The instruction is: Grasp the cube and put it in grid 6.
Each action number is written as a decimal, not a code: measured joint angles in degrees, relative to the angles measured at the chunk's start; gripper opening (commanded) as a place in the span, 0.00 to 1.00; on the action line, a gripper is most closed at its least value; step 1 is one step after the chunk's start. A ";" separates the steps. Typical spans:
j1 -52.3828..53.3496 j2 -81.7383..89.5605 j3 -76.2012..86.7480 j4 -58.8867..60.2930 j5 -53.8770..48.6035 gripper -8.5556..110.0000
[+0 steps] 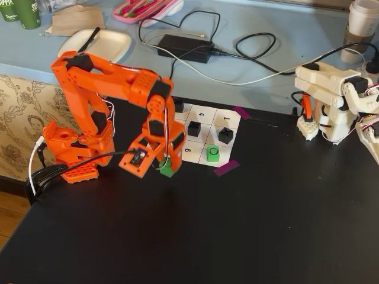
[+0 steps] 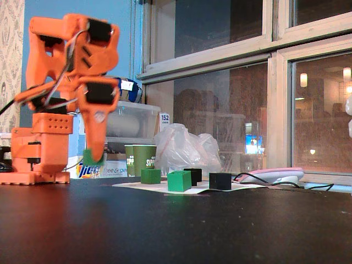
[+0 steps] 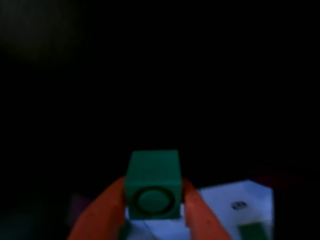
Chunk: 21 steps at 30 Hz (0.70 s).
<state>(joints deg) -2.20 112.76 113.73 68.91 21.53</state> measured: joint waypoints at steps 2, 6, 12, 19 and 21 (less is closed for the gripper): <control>-4.66 0.79 0.00 0.09 -2.46 0.07; -15.12 0.00 -2.46 1.05 -6.68 0.07; -23.03 -6.15 -5.80 -0.97 -9.58 0.07; -26.02 -12.74 -6.86 -4.13 -9.76 0.07; -25.84 -12.83 -6.86 -4.57 -9.40 0.07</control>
<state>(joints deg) -28.04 99.93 106.88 64.34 12.13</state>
